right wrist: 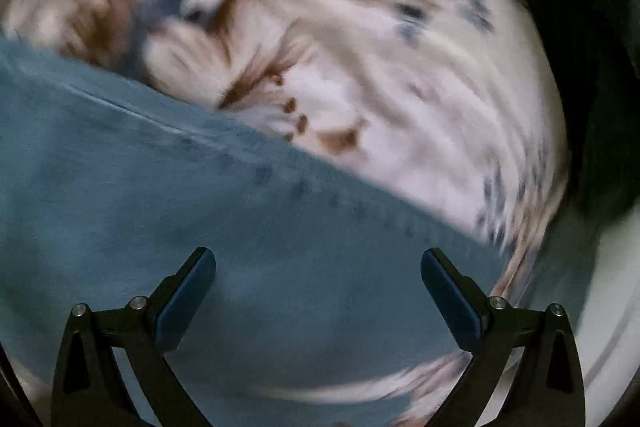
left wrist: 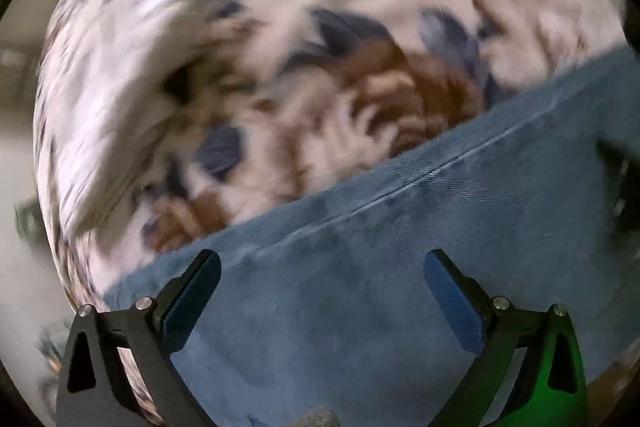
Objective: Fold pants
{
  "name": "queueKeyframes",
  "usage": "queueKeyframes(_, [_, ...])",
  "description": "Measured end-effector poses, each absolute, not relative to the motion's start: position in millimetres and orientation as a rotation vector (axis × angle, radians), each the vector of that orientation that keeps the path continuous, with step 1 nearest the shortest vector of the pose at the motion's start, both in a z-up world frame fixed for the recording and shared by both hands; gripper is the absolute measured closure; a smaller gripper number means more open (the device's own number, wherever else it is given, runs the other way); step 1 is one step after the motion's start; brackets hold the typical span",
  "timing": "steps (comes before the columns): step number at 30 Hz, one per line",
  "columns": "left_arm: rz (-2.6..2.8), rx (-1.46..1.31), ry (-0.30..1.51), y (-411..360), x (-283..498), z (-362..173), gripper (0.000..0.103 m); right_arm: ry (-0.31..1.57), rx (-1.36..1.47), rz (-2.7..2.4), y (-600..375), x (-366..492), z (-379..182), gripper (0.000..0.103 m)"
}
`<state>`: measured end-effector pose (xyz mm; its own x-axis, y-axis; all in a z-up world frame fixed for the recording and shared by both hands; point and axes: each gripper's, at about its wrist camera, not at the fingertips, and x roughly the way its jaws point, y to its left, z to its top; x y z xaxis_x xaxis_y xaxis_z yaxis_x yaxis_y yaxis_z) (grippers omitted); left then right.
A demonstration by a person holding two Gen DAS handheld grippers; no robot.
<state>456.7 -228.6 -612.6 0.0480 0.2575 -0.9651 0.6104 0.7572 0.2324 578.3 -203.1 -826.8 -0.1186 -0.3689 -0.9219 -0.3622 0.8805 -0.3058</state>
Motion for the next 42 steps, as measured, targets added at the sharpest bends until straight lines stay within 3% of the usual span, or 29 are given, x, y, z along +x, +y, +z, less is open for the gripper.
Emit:
queueKeyframes(4, [-0.377, 0.765, 1.549, -237, 467, -640, 0.0, 1.732, -0.625, 0.136, -199, 602, -858, 0.001])
queueKeyframes(5, [-0.393, 0.75, 1.549, -237, 472, -641, 0.0, 1.727, -0.63, 0.179, -198, 608, -862, 0.005])
queueKeyframes(7, [-0.438, 0.686, 1.555, -236, 481, -640, 0.01, 1.743, -0.591, 0.258, -198, 614, -868, 0.023])
queueKeyframes(8, [-0.47, 0.632, 1.578, -235, 485, -638, 0.034, 1.758, -0.549, 0.287, -199, 619, -868, 0.041])
queueKeyframes(9, [-0.497, 0.571, 1.587, -234, 488, -634, 0.058, 1.763, -0.511, 0.31, -199, 621, -867, 0.065])
queueKeyframes(10, [-0.511, 0.553, 1.581, -234, 488, -629, 0.067, 1.75, -0.465, 0.32, -200, 623, -862, 0.076])
queueKeyframes(11, [-0.514, 0.565, 1.566, -235, 487, -626, 0.082, 1.737, -0.44, 0.304, -199, 626, -856, 0.087])
queueKeyframes(12, [-0.509, 0.576, 1.54, -237, 486, -621, 0.089, 1.724, -0.389, 0.291, -202, 626, -852, 0.096])
queueKeyframes(15, [-0.487, 0.563, 1.483, -232, 480, -602, 0.096, 1.669, -0.281, 0.254, -208, 625, -839, 0.097])
queueKeyframes(22, [-0.399, 0.406, 1.381, -208, 440, -528, 0.098, 1.528, -0.103, 0.15, -217, 598, -786, 0.097])
queueKeyframes(25, [-0.33, 0.297, 1.364, -197, 378, -502, 0.098, 1.479, -0.02, 0.137, -222, 563, -762, 0.097])
queueKeyframes(31, [-0.195, 0.141, 1.461, -204, 251, -535, 0.099, 1.488, 0.12, 0.125, -198, 402, -718, 0.097])
queueKeyframes(37, [-0.099, -0.003, 1.697, -186, 194, -615, 0.101, 1.657, 0.103, 0.127, -166, 293, -772, 0.097])
queueKeyframes(42, [-0.091, 0.029, 1.711, -184, 189, -634, 0.1, 1.735, -0.015, 0.151, -149, 270, -816, 0.096])
